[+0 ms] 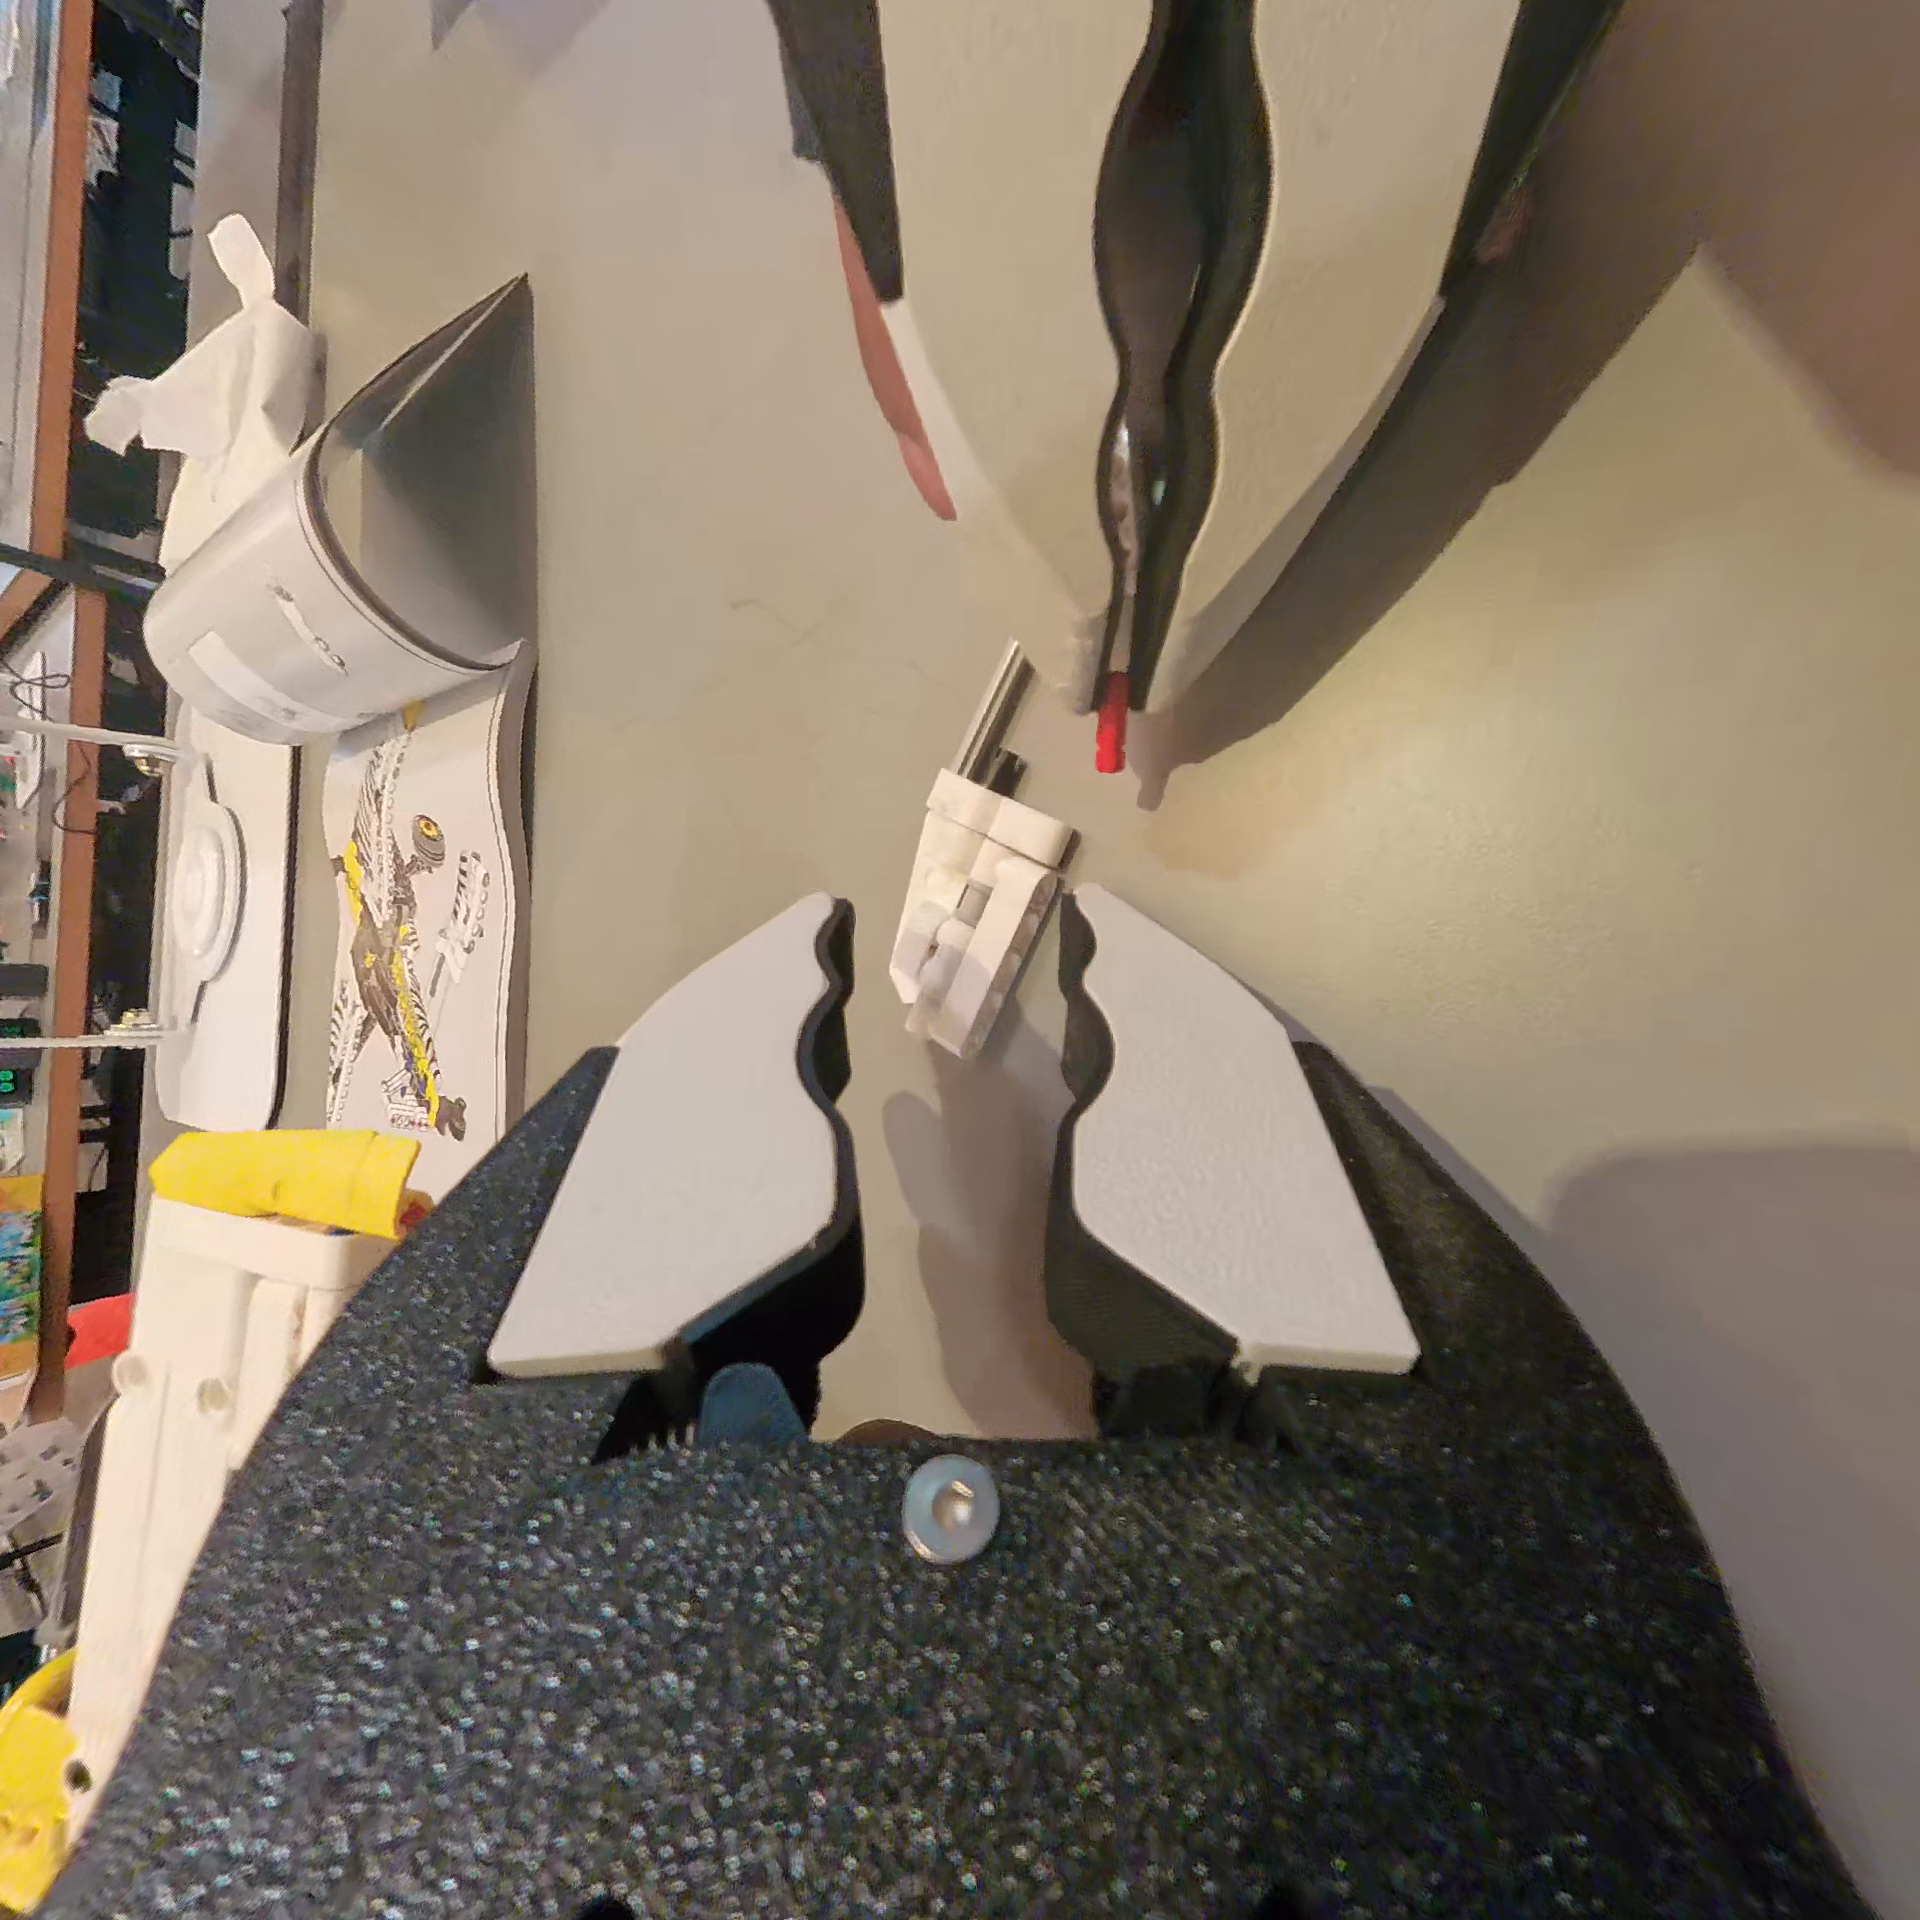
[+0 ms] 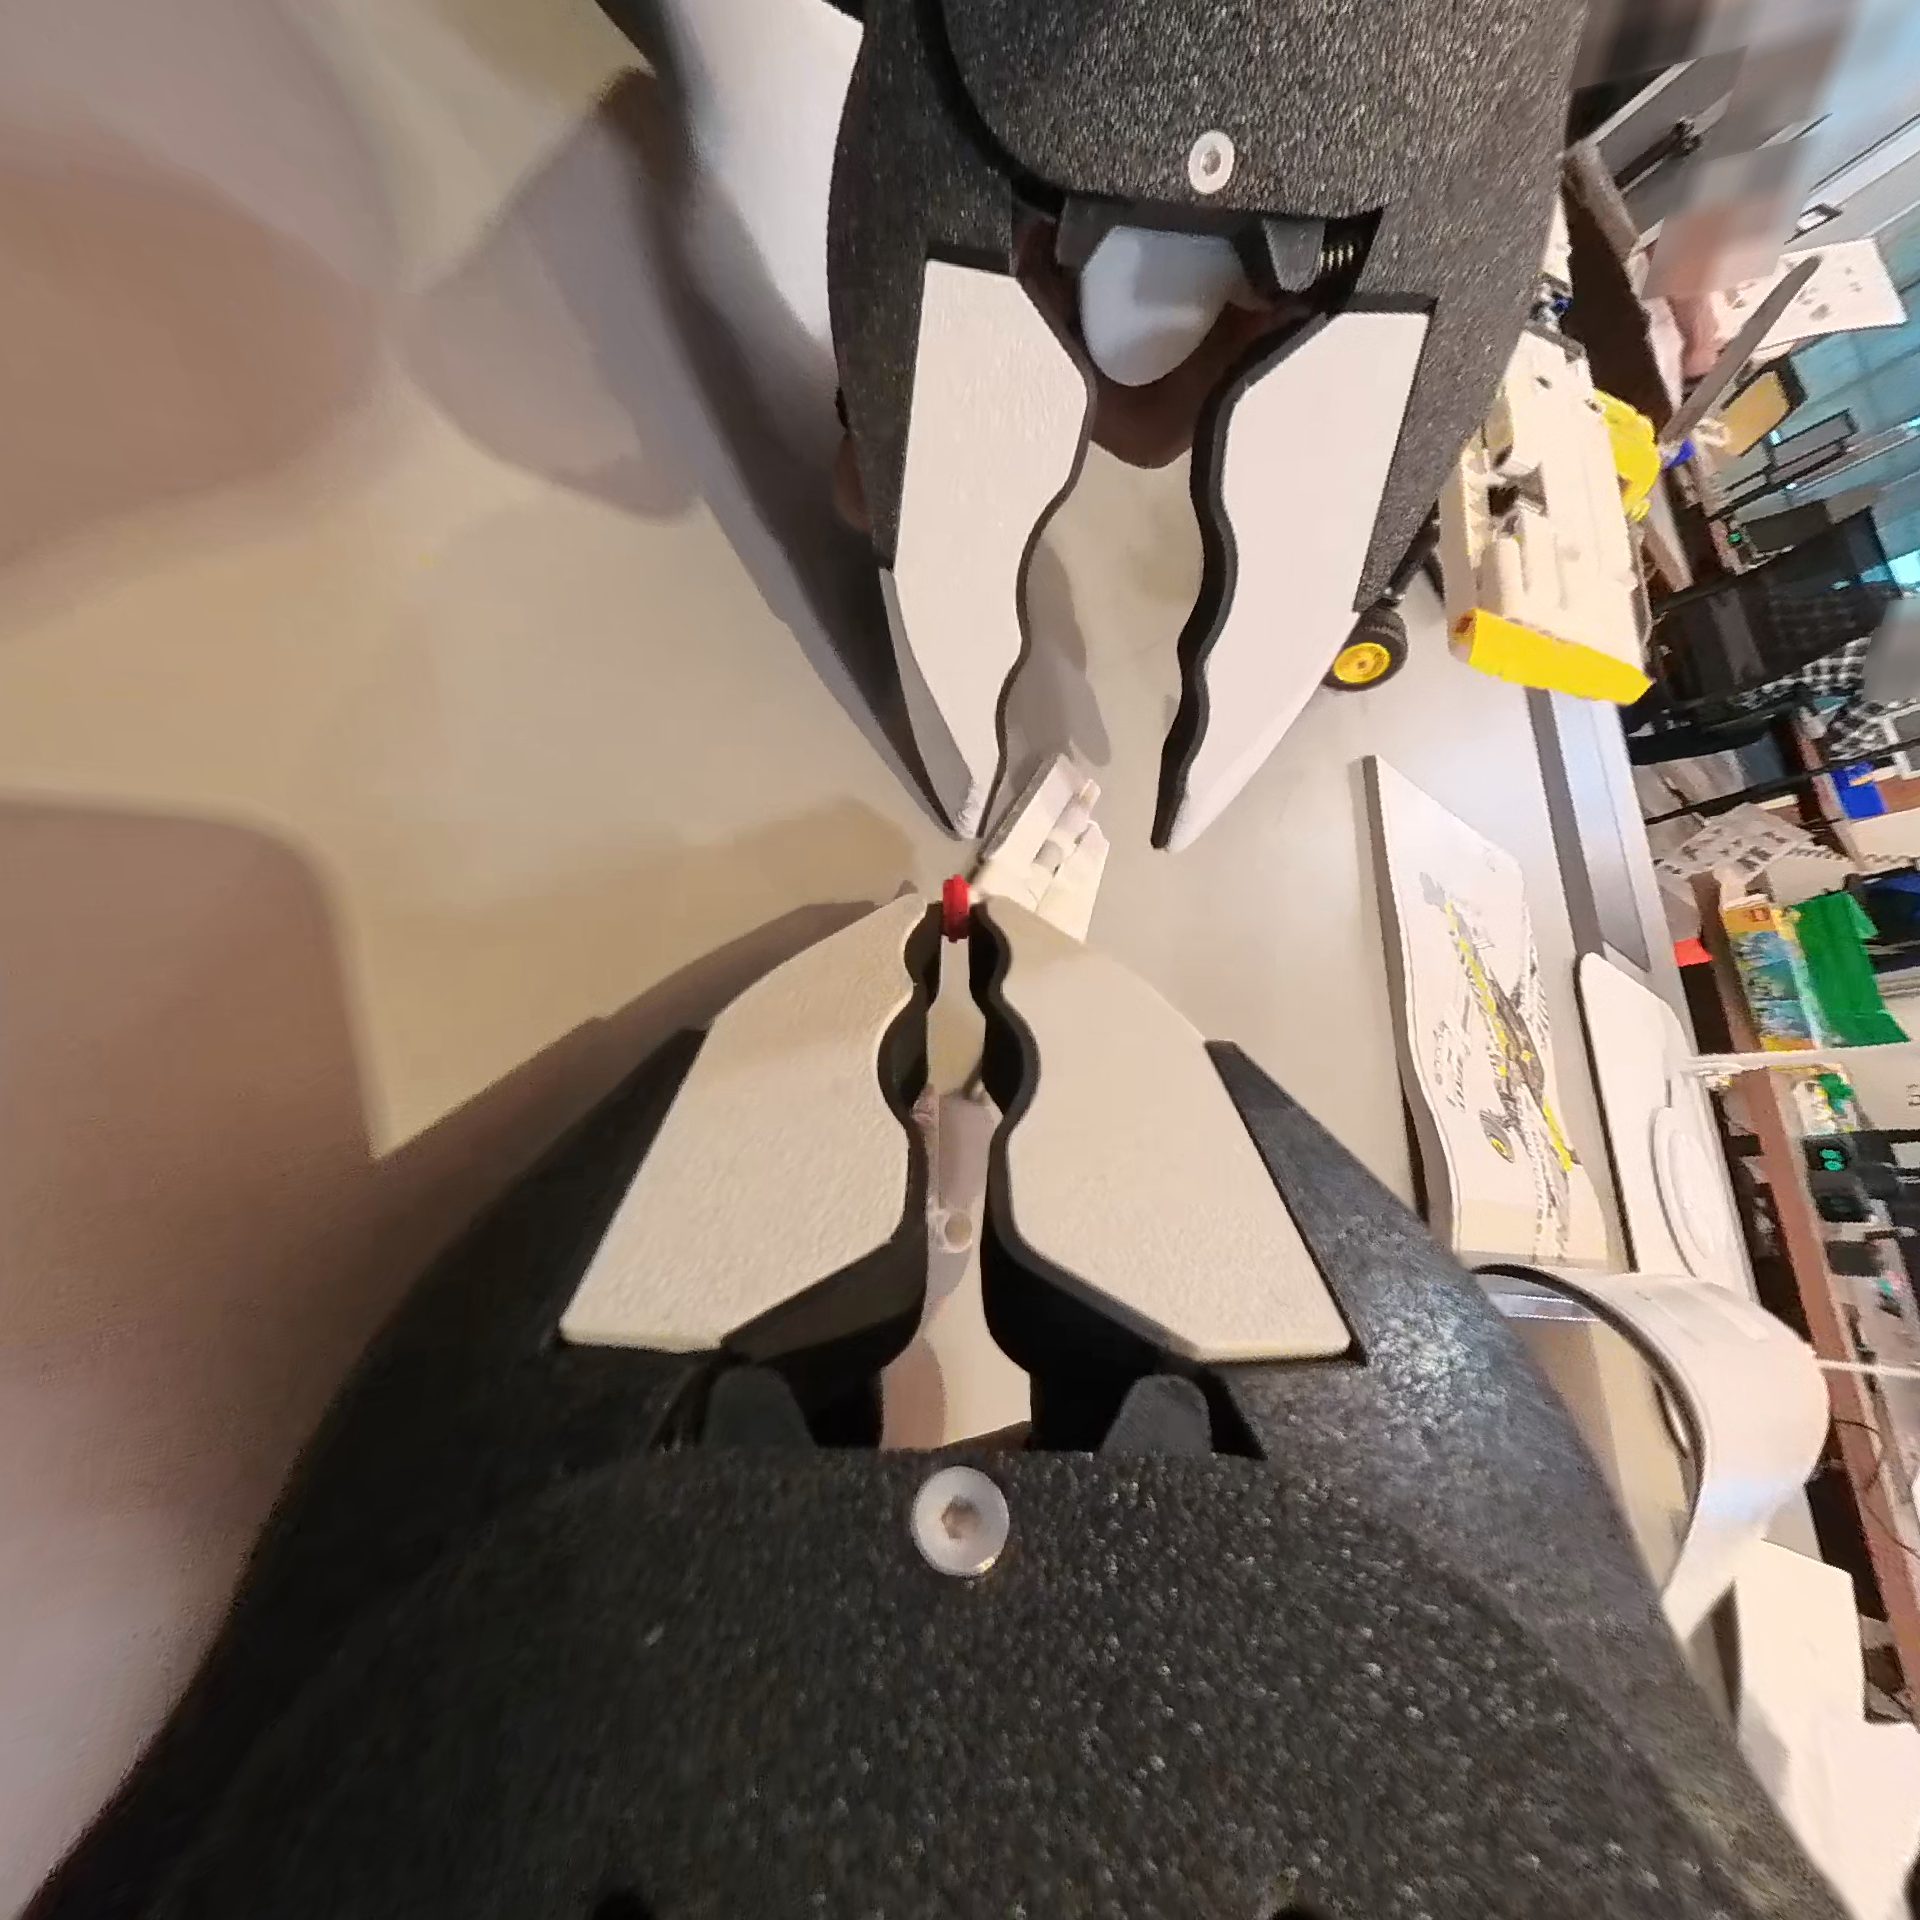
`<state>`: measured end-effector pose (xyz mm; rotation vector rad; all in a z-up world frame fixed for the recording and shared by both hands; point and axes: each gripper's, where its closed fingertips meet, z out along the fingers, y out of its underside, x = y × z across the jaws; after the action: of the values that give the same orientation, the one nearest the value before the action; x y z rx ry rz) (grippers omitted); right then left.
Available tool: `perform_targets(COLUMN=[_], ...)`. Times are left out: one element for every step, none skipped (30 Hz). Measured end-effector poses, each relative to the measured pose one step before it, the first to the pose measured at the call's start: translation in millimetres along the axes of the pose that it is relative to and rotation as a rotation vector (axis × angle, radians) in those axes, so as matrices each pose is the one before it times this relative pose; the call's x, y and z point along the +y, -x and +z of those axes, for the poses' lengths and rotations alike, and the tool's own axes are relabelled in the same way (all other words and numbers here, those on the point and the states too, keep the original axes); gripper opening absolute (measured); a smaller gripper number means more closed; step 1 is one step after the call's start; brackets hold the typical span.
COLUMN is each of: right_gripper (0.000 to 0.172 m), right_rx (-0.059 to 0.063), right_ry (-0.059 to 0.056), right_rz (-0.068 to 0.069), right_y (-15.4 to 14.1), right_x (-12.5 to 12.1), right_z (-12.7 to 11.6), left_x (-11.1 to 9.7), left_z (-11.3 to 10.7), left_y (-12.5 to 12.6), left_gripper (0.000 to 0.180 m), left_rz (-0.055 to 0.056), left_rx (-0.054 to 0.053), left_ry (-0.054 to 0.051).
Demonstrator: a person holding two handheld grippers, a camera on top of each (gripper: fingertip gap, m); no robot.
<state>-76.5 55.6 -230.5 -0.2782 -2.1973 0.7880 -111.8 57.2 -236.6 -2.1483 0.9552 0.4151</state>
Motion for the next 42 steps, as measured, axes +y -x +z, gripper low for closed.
perform_targets(right_gripper=[0.005, 0.005, 0.005, 0.005, 0.005, 0.005, 0.005, 0.005, 0.006, 0.008, 0.009, 0.011, 0.012, 0.015, 0.016, 0.018, 0.019, 0.019, 0.02, 0.02, 0.019, 0.019, 0.019, 0.019, 0.019, 0.019, 0.019, 0.019, 0.019, 0.019, 0.019, 0.019, 0.019, 0.019, 0.019, 0.019, 0.019, 0.019, 0.019, 0.019, 0.019, 0.019], right_rx=[-0.0121, -0.0161, -0.019, -0.018, -0.0141, -0.0119, -0.012, -0.0111, -0.0103, -0.0094, -0.0053, -0.0019, 0.0, -0.0007, -0.0007, -0.0012, -0.0017, 0.0019, 0.0034, 0.0058, 0.0079, 0.0112, 0.0157, 0.0119, 0.0076, 0.0097, 0.0128, 0.0039, -0.0018, -0.0045, -0.0091, -0.0088, -0.0072, -0.0069, -0.0097, -0.0094, -0.0024, 0.0012, -0.0009, -0.0033, 0.0034, 0.0029], right_ry=[0.0019, 0.0007, 0.0007, 0.0005, 0.0021, 0.0034, 0.0003, 0.0002, -0.0002, -0.0012, -0.0001, 0.0002, 0.0011, 0.0018, 0.0016, -0.0012, -0.0023, -0.0031, -0.0016, 0.0011, 0.0065, 0.0129, 0.0151, 0.0162, 0.0192, 0.0183, 0.0149, 0.0049, -0.0003, -0.0058, -0.0101, -0.0093, -0.0087, -0.0067, -0.0072, -0.0051, 0.0019, 0.0138, 0.0164, 0.0214, 0.0296, 0.0275], right_rz=[0.0117, 0.0138, 0.0147, 0.0148, 0.0131, 0.0125, 0.0115, 0.0104, 0.0105, 0.01, 0.0086, 0.0061, 0.0041, 0.0014, -0.0013, -0.0004, 0.0039, 0.0092, 0.0158, 0.0208, 0.0217, 0.0192, 0.0133, 0.0083, 0.0078, 0.0052, -0.0007, -0.0032, 0.003, 0.0064, 0.0064, 0.0061, 0.0063, 0.0105, 0.0154, 0.019, 0.0198, 0.0173, 0.0101, 0.0076, 0.0103, 0.0063], right_y=[0.95, 1.31, 1.71, 1.6, 1.02, 0.81, 0.76, 0.68, 0.67, 0.43, 0.01, -0.37, -0.49, -0.35, -0.29, -0.31, -0.42, -1.09, -1.44, -1.7, -1.59, -1.49, -1.61, -0.82, -0.19, -0.69, -1.45, -0.5, -0.5, -0.42, 0.15, -0.09, -0.47, -1.06, -0.94, -1.07, -2.07, -2.49, -1.7, -0.82, -1.52, -1.4], right_x=[-0.31, -0.52, -0.47, -0.39, -0.07, 0.21, 0.02, 0.07, 0.14, 0.01, 0.2, 0.24, 0.58, 0.92, 1.25, 1.33, 1.8, 2.28, 2.95, 3.51, 4.23, 5.25, 5.27, 5.03, 4.65, 4.04, 2.83, 0.82, -0.43, -1.0, -1.66, -1.69, -2.03, -2.29, -2.87, -3.25, -2.57, -1.34, -0.96, -0.14, 0.87, 0.7], right_z=[0.05, -0.07, -0.16, -0.16, -0.12, -0.12, -0.2, -0.22, -0.26, -0.31, -0.29, -0.34, -0.52, -1.21, -2.12, -3.33, -4.28, -5.2, -5.83, -5.64, -5.34, -4.32, -3.03, -1.71, -0.57, 0.42, 0.82, 0.41, 0.23, 0.14, 0.07, 0.08, 0.12, 0.38, 0.96, 1.54, 2.14, 2.93, 3.53, 4.05, 4.5, 4.59], left_x=[0.65, 0.29, -0.03, -0.19, -0.15, -0.11, 0.02, -0.04, -0.02, -0.1, -0.02, -0.27, -0.42, -0.4, -0.95, -1.2, -1.34, -1.57, -1.75, -1.96, -1.99, -1.9, -1.44, -0.77, 0.29, 1.2, 1.41, 1.03, 0.73, 0.66, 0.88, 1.03, 0.66, 0.36, 0.01, -0.2, -0.24, -0.38, -0.27, -0.09, 0.42, 0.85], left_z=[-0.52, -0.41, -0.32, -0.41, -0.14, -0.09, 0.05, 0.19, 0.19, 0.22, 0.14, -0.03, -0.15, -0.39, -0.57, -0.82, -1.1, -1.14, -0.96, -0.71, -0.42, 0.08, 0.55, 1.18, 1.59, 1.69, 1.59, 1.26, 0.77, 0.5, 0.29, 0.23, 0.01, -0.1, -0.25, -0.39, -0.57, -0.7, -0.72, -0.9, -0.96, -1.12], left_y=[-0.2, -0.23, -0.04, -0.47, -0.48, -0.38, -0.59, -0.62, -0.4, -0.31, -0.23, 0.35, 0.36, 0.37, 0.26, 0.54, 0.57, 0.8, 0.71, 0.49, 0.06, 0.01, -0.42, -0.38, -0.16, 0.16, -0.35, -0.69, -0.57, -0.71, -0.97, -0.44, 0.51, 0.37, 0.01, 0.14, 0.04, -0.32, 0.24, 0.6, 0.93, 1.28], left_gripper=[0.038, 0.038, 0.038, 0.038, 0.038, 0.038, 0.038, 0.038, 0.038, 0.038, 0.038, 0.038, 0.038, 0.038, 0.038, 0.038, 0.038, 0.038, 0.038, 0.038, 0.038, 0.037, 0.037, 0.037, 0.037, 0.037, 0.037, 0.037, 0.037, 0.038, 0.038, 0.038, 0.038, 0.039, 0.038, 0.038, 0.038, 0.038, 0.038, 0.038, 0.038, 0.038], left_rz=[-0.0074, -0.008, -0.0071, -0.006, -0.0058, -0.005, -0.0034, -0.0026, -0.004, -0.0053, -0.0045, -0.0037, -0.0047, -0.0059, -0.0061, -0.0074, -0.0086, -0.008, -0.008, -0.0089, -0.0081, -0.0062, -0.0046, -0.0024, 0.0007, 0.0046, 0.0067, 0.0054, 0.0022, 0.0, -0.0009, -0.0006, -0.0009, -0.0018, -0.0024, -0.0021, -0.0012, -0.001, -0.0016, -0.0032, -0.0046, -0.0054], left_rx=[0.0048, 0.0038, 0.0018, 0.0037, 0.0038, 0.0023, 0.0039, 0.0041, 0.0034, 0.0045, 0.0026, -0.0001, 0.0, 0.0004, 0.0005, -0.0012, -0.0014, -0.0028, -0.0032, -0.0028, 0.0003, 0.0006, 0.0036, 0.0048, 0.0021, 0.0006, 0.0021, 0.005, 0.0056, 0.0091, 0.0125, 0.0092, 0.0021, 0.0024, 0.0023, -0.0018, -0.0045, -0.0045, -0.009, -0.0117, -0.0131, -0.0144], left_ry=[-0.0028, -0.0043, -0.0057, -0.0054, -0.0043, -0.0029, -0.0019, -0.0018, -0.002, -0.0012, -0.0012, -0.0027, -0.003, -0.0037, -0.0071, -0.0097, -0.0096, -0.0111, -0.0114, -0.0115, -0.0114, -0.0102, -0.0065, -0.0012, 0.006, 0.0121, 0.0122, 0.0099, 0.0075, 0.007, 0.0074, 0.0081, 0.0051, 0.0038, 0.0011, -0.0005, -0.0016, -0.0023, -0.0035, -0.0022, 0.0001, 0.002])
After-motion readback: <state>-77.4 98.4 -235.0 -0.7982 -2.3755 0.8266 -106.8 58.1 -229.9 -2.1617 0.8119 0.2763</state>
